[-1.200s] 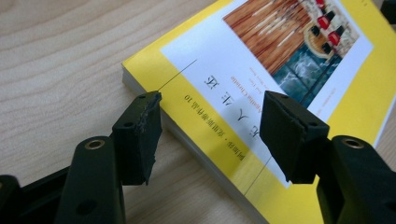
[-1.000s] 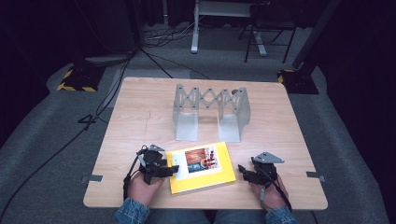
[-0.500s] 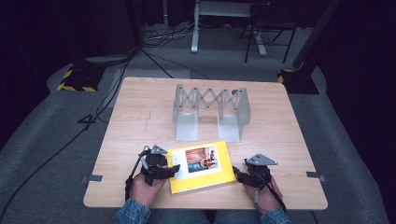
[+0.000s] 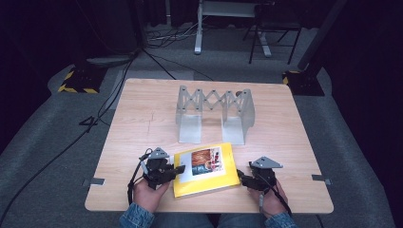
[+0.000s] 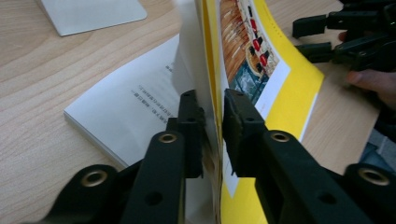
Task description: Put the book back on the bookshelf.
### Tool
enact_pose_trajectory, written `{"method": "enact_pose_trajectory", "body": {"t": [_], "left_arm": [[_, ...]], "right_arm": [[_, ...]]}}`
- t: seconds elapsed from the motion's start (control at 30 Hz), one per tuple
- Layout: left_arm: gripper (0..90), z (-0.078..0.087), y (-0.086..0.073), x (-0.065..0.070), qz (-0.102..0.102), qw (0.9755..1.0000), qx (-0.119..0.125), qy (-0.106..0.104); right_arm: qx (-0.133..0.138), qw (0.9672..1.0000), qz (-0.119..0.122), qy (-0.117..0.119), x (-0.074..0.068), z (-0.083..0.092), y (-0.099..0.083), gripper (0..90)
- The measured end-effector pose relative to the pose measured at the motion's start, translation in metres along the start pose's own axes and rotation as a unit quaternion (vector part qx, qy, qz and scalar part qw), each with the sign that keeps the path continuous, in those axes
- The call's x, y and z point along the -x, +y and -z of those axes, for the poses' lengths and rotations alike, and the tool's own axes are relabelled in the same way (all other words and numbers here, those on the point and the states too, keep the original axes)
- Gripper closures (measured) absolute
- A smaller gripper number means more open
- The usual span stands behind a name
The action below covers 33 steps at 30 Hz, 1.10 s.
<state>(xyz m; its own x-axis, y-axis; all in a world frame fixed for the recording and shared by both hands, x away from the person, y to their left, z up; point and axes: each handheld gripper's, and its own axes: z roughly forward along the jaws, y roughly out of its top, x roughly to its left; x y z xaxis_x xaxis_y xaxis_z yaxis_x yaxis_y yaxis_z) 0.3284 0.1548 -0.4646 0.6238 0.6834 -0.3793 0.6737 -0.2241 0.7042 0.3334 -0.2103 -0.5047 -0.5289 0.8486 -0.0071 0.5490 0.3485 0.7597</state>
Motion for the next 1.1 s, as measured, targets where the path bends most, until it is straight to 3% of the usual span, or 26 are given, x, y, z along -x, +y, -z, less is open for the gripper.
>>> {"method": "enact_pose_trajectory", "body": {"t": [0.17, 0.23, 0.37, 0.5, 0.83, 1.0, 1.1], "left_arm": [[82.1, 0.004, 0.002, 0.003, 0.001, 0.9999, 0.007, -0.009], [82.3, 0.008, 0.006, 0.008, -0.008, 0.9999, 0.013, -0.006], [82.7, 0.014, 0.014, 0.02, -0.028, 0.9993, 0.022, -0.003], [83.0, 0.018, 0.023, 0.025, -0.04, 0.9988, 0.027, -0.009], [83.5, 0.021, 0.042, 0.037, -0.046, 0.9987, 0.019, -0.008], [83.7, 0.022, 0.058, 0.052, -0.071, 0.9973, 0.018, 0.009], [83.8, 0.02, 0.062, 0.055, -0.072, 0.9971, 0.023, 0.008]], "right_arm": [[-0.004, 1.0, 0.001, 0.0, 0.001, 0.004, -0.003, 35.2], [-0.012, 0.9999, 0.006, 0.002, 0.002, 0.008, -0.003, 40.4], [-0.02, 0.9989, 0.042, 0.008, 0.001, 0.017, -0.004, 43.3], [0.004, 0.9971, 0.076, 0.001, -0.005, 0.026, -0.005, 43.5], [0.051, 0.9954, 0.081, 0.012, -0.008, 0.05, 0.0, 48.5], [0.068, 0.9932, 0.093, 0.015, -0.018, 0.063, 0.006, 48.8], [0.072, 0.9931, 0.091, 0.021, -0.023, 0.066, 0.009, 47.9]]}}
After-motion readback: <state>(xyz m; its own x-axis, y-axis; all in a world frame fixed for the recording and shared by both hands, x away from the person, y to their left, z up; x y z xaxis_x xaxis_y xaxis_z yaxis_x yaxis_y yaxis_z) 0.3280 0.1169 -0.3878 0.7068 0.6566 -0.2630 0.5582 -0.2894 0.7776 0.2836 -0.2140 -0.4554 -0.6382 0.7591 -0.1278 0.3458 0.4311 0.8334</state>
